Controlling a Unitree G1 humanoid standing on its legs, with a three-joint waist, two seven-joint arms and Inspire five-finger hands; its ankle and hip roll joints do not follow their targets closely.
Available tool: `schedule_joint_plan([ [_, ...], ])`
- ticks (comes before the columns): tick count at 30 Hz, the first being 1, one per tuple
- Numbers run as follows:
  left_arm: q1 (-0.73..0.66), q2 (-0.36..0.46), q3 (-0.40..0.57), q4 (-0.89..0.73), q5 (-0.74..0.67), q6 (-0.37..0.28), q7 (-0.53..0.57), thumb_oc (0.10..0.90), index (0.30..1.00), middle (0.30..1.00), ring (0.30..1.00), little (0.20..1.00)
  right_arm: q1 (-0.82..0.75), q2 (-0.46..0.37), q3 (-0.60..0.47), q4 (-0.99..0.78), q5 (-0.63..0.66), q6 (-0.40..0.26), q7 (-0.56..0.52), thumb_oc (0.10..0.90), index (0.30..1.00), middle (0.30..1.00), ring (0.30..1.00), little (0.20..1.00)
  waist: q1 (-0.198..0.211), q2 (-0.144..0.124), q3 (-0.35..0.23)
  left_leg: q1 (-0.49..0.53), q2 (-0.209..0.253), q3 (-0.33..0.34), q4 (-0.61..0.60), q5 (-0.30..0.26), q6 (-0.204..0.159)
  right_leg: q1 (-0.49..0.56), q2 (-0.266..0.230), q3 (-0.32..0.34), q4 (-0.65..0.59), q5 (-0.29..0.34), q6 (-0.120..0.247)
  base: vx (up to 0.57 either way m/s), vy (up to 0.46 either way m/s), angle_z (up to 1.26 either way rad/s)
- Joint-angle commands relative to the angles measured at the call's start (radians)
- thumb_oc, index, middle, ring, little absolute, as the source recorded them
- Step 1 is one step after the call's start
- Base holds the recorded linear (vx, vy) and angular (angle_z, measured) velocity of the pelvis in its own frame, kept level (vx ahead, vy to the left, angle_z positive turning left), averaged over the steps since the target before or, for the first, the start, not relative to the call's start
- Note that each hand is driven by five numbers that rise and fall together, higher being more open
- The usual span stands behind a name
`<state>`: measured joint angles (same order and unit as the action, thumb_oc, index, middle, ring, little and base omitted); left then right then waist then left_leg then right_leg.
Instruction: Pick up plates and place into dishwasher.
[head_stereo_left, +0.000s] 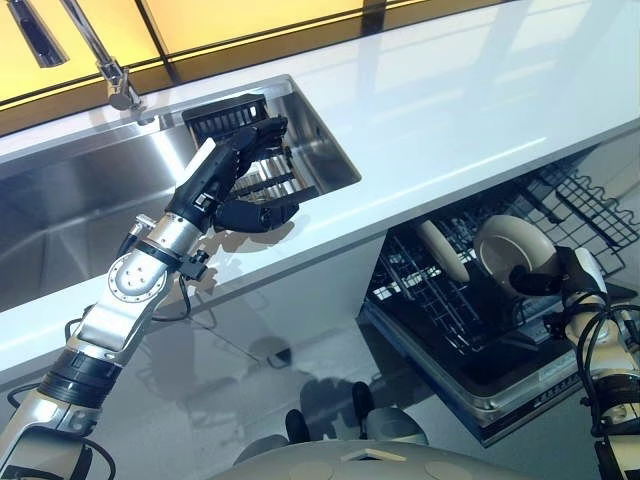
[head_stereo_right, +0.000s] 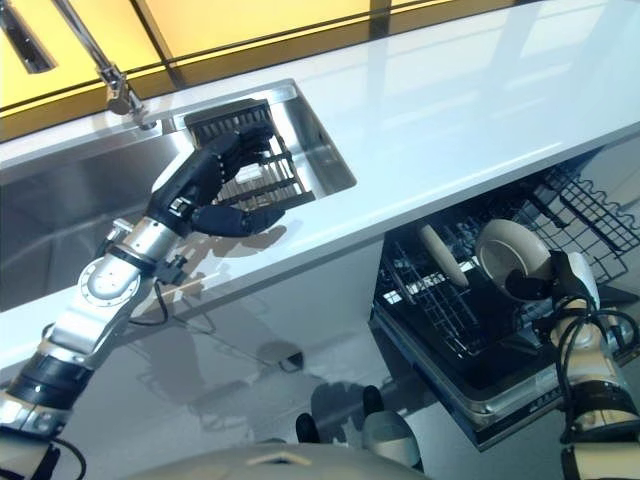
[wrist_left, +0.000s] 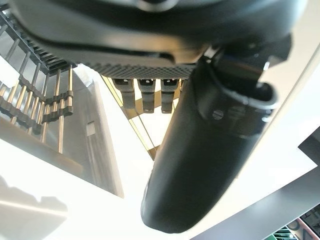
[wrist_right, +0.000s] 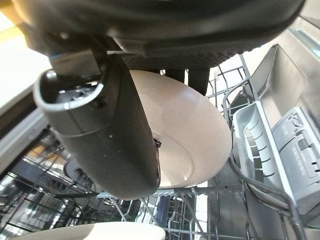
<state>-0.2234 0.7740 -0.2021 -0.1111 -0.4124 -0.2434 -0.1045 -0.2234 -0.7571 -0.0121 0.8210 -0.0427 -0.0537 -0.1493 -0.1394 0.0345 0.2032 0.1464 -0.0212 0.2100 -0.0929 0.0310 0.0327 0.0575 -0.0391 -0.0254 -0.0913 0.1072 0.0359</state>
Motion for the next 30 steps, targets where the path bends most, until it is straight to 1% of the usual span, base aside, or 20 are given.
schedule_joint_plan([
  [1, -0.178, 0.028, 0.001, -0.089, -0.071, -0.065, 0.029, 0.8, 0.9, 0.9, 0.9, 0.9, -0.126, -0.104, 0.021, 0.072, -0.073, 0.028, -0.056, 0.1, 0.3, 0.3, 0.3, 0.2, 0.013, 0.039, -0.017, -0.025, 0.012, 0.008, 0.081, -0.123, -0.011, -0.019, 0.049, -0.048, 0.116, -0.131, 0.05, -0.01, -0.002, 0.09],
  [2, -0.179, 0.031, 0.0, -0.098, -0.073, -0.061, 0.034, 0.8, 0.9, 0.9, 0.9, 0.9, -0.137, -0.108, 0.025, 0.092, -0.072, 0.037, -0.06, 0.1, 0.3, 0.3, 0.3, 0.2, 0.017, 0.047, -0.014, -0.026, 0.012, 0.007, 0.081, -0.122, -0.012, -0.018, 0.047, -0.05, 0.116, -0.132, 0.049, -0.01, -0.001, 0.1],
  [4, -0.181, 0.032, -0.001, -0.104, -0.077, -0.055, 0.041, 0.8, 0.9, 0.9, 0.9, 0.9, -0.145, -0.109, 0.028, 0.105, -0.066, 0.04, -0.07, 0.1, 0.3, 0.3, 0.3, 0.2, 0.018, 0.053, -0.011, -0.027, 0.011, 0.007, 0.084, -0.122, -0.012, -0.017, 0.045, -0.052, 0.116, -0.133, 0.048, -0.01, 0.008, 0.07],
  [5, -0.18, 0.033, 0.0, -0.105, -0.08, -0.057, 0.044, 0.8, 0.9, 0.9, 0.9, 0.9, -0.146, -0.111, 0.025, 0.103, -0.07, 0.051, -0.074, 0.1, 0.3, 0.3, 0.3, 0.2, 0.018, 0.058, -0.011, -0.028, 0.01, 0.006, 0.084, -0.122, -0.012, -0.017, 0.045, -0.053, 0.116, -0.135, 0.047, -0.01, 0.014, 0.07],
  [9, -0.179, 0.026, -0.003, -0.114, -0.086, -0.056, 0.054, 0.8, 0.9, 0.9, 0.9, 0.9, -0.166, -0.1, 0.041, 0.118, -0.081, 0.057, -0.111, 0.1, 0.3, 0.3, 0.3, 0.2, 0.021, 0.071, -0.009, -0.025, 0.008, 0.005, 0.083, -0.123, -0.013, -0.012, 0.042, -0.057, 0.111, -0.137, 0.045, 0.0, 0.003, 0.01],
  [13, -0.169, 0.016, -0.004, -0.112, -0.091, -0.061, 0.052, 0.8, 0.9, 0.9, 0.9, 0.9, -0.171, -0.08, 0.056, 0.096, -0.083, 0.058, -0.099, 0.1, 0.3, 0.3, 0.3, 0.2, 0.022, 0.08, -0.01, -0.022, 0.005, 0.004, 0.083, -0.125, -0.012, -0.008, 0.041, -0.057, 0.112, -0.139, 0.044, 0.0, 0.0, 0.0],
  [18, -0.161, -0.006, -0.004, -0.105, -0.078, -0.06, 0.05, 0.8, 0.9, 0.9, 0.9, 0.9, -0.182, -0.045, 0.085, 0.093, -0.096, 0.058, -0.088, 0.1, 0.3, 0.3, 0.3, 0.2, 0.026, 0.082, -0.015, -0.018, 0.005, 0.008, 0.08, -0.125, -0.01, -0.005, 0.041, -0.053, 0.109, -0.14, 0.043, 0.0, 0.0, 0.0],
  [22, -0.15, -0.02, -0.007, -0.099, -0.072, -0.067, 0.056, 0.8, 0.9, 0.9, 0.9, 0.9, -0.188, -0.021, 0.115, 0.088, -0.118, 0.035, -0.085, 0.1, 0.3, 0.3, 0.3, 0.2, 0.032, 0.08, -0.021, -0.011, 0.006, 0.007, 0.078, -0.124, -0.009, 0.002, 0.043, -0.051, 0.109, -0.143, 0.041, 0.0, 0.0, 0.0],
  [24, -0.147, -0.024, -0.008, -0.095, -0.067, -0.068, 0.054, 0.8, 0.9, 0.9, 0.9, 0.9, -0.191, -0.016, 0.126, 0.073, -0.105, 0.032, -0.087, 0.1, 0.3, 0.3, 0.3, 0.2, 0.034, 0.076, -0.023, -0.01, 0.007, 0.007, 0.077, -0.123, -0.009, 0.002, 0.044, -0.049, 0.11, -0.143, 0.041, 0.0, 0.0, 0.0],
  [25, -0.146, -0.027, -0.008, -0.091, -0.063, -0.069, 0.05, 0.8, 0.9, 0.9, 0.9, 0.9, -0.193, -0.012, 0.128, 0.062, -0.101, 0.029, -0.089, 0.427, 0.58, 0.58, 0.58, 0.527, 0.036, 0.073, -0.024, -0.009, 0.007, 0.005, 0.074, -0.123, -0.009, 0.003, 0.046, -0.048, 0.11, -0.143, 0.041, 0.0, 0.0, 0.0],
  [26, -0.146, -0.027, -0.008, -0.091, -0.064, -0.069, 0.049, 0.8, 0.9, 0.9, 0.9, 0.9, -0.194, -0.012, 0.129, 0.06, -0.103, 0.027, -0.09, 0.633, 0.756, 0.756, 0.756, 0.733, 0.036, 0.072, -0.024, -0.008, 0.007, 0.004, 0.074, -0.122, -0.009, 0.003, 0.046, -0.048, 0.11, -0.143, 0.041, 0.0, 0.0, 0.0],
  [27, -0.143, -0.028, -0.006, -0.088, -0.065, -0.07, 0.045, 0.8, 0.9, 0.9, 0.9, 0.9, -0.195, -0.012, 0.13, 0.05, -0.095, 0.02, -0.097, 0.8, 0.9, 0.9, 0.9, 0.9, 0.037, 0.069, -0.025, -0.007, 0.007, 0.003, 0.072, -0.122, -0.009, 0.004, 0.047, -0.047, 0.111, -0.143, 0.04, 0.0, 0.0, 0.0],
  [30, -0.131, -0.027, 0.002, -0.09, -0.064, -0.07, 0.045, 0.8, 0.9, 0.9, 0.9, 0.9, -0.187, -0.019, 0.129, -0.016, -0.087, 0.022, -0.109, 0.8, 0.9, 0.9, 0.9, 0.9, 0.034, 0.058, -0.025, -0.005, 0.008, 0.004, 0.07, -0.121, -0.008, 0.003, 0.049, -0.045, 0.113, -0.142, 0.04, 0.0, 0.0, 0.0],
])
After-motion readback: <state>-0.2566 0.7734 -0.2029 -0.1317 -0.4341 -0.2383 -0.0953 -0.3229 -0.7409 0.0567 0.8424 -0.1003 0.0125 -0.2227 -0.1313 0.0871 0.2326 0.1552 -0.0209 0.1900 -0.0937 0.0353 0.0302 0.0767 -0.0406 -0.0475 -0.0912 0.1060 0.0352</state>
